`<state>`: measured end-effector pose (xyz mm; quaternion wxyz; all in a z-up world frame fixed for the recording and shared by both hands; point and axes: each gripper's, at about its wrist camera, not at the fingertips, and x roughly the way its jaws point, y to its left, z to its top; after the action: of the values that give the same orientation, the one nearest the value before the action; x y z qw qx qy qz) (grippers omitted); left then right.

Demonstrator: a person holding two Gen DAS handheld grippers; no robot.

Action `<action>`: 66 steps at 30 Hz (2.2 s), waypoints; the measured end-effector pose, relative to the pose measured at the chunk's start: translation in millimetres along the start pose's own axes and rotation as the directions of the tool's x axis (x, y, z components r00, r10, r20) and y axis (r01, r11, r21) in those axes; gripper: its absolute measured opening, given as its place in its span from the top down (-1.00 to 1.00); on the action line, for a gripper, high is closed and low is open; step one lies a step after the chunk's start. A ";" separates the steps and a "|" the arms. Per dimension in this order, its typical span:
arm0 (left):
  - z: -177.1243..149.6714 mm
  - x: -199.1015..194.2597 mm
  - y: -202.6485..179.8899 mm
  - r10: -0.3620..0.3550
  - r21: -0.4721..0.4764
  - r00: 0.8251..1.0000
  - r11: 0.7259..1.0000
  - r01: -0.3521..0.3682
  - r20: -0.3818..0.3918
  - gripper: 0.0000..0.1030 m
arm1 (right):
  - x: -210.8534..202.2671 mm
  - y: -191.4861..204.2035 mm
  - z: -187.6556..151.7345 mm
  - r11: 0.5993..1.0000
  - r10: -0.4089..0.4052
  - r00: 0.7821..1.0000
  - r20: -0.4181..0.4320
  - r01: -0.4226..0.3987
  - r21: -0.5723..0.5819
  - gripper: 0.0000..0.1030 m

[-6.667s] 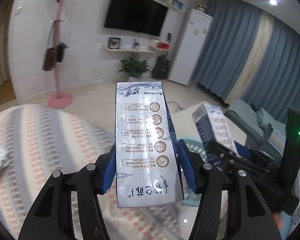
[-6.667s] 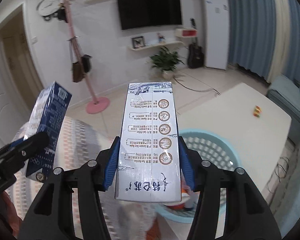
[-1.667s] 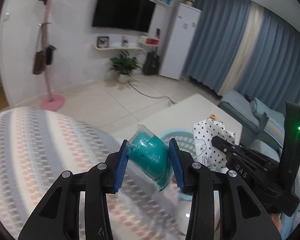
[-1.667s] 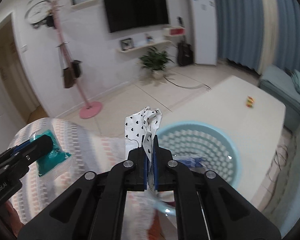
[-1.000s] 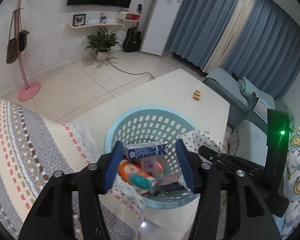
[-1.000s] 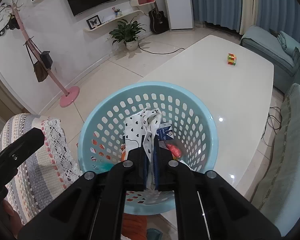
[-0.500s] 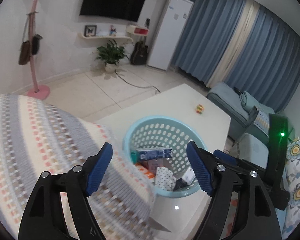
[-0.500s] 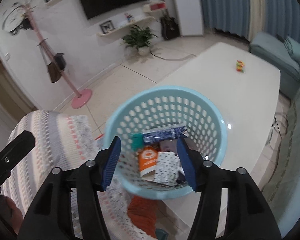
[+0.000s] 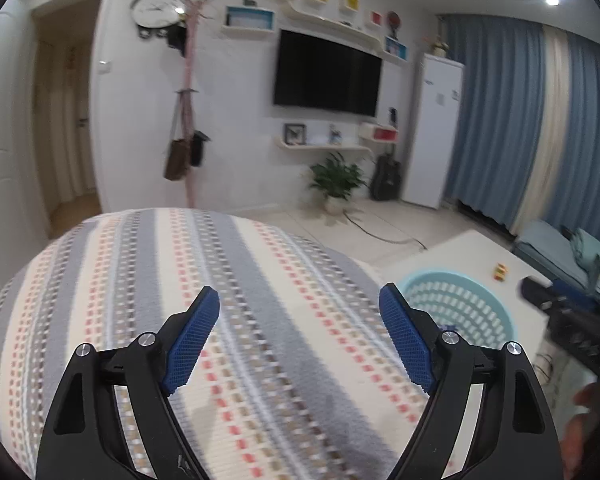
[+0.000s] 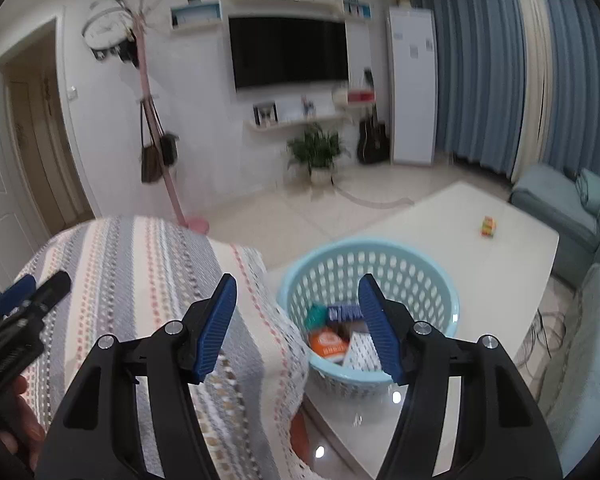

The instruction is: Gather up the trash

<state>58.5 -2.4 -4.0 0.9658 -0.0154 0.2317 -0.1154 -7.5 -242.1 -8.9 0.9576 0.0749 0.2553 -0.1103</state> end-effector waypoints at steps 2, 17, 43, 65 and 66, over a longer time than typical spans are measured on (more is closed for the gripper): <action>-4.4 -1.7 5.5 0.011 -0.007 1.000 1.000 -0.011 0.019 -0.62 | -8.8 8.6 -2.3 0.999 -0.022 0.999 0.046 0.024 -0.027 -0.19; -18.2 -8.9 10.5 0.062 -0.019 0.996 0.998 -0.061 0.066 -0.72 | -2.8 18.1 -14.0 0.997 -0.055 0.996 0.076 0.060 -0.055 -0.19; -22.5 -6.1 -0.1 0.093 0.017 0.995 0.995 -0.093 0.031 -0.76 | 19.0 10.4 -32.9 0.996 -0.080 0.997 -0.008 0.079 -0.044 -0.20; -20.5 -11.3 -4.7 0.099 0.025 0.994 0.995 -0.100 0.041 -0.81 | 24.9 7.0 -36.9 0.997 -0.075 0.997 -0.034 0.073 -0.035 -0.26; -20.7 -11.3 -4.6 0.096 0.024 0.995 0.995 -0.097 0.040 -0.82 | 25.1 6.6 -37.1 0.997 -0.071 0.997 -0.035 0.070 -0.031 -0.27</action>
<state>38.3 -3.9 -17.0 0.9747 0.0060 0.2119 -0.0714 -2.2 -232.6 -52.9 0.9494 0.0534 0.2766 -0.1387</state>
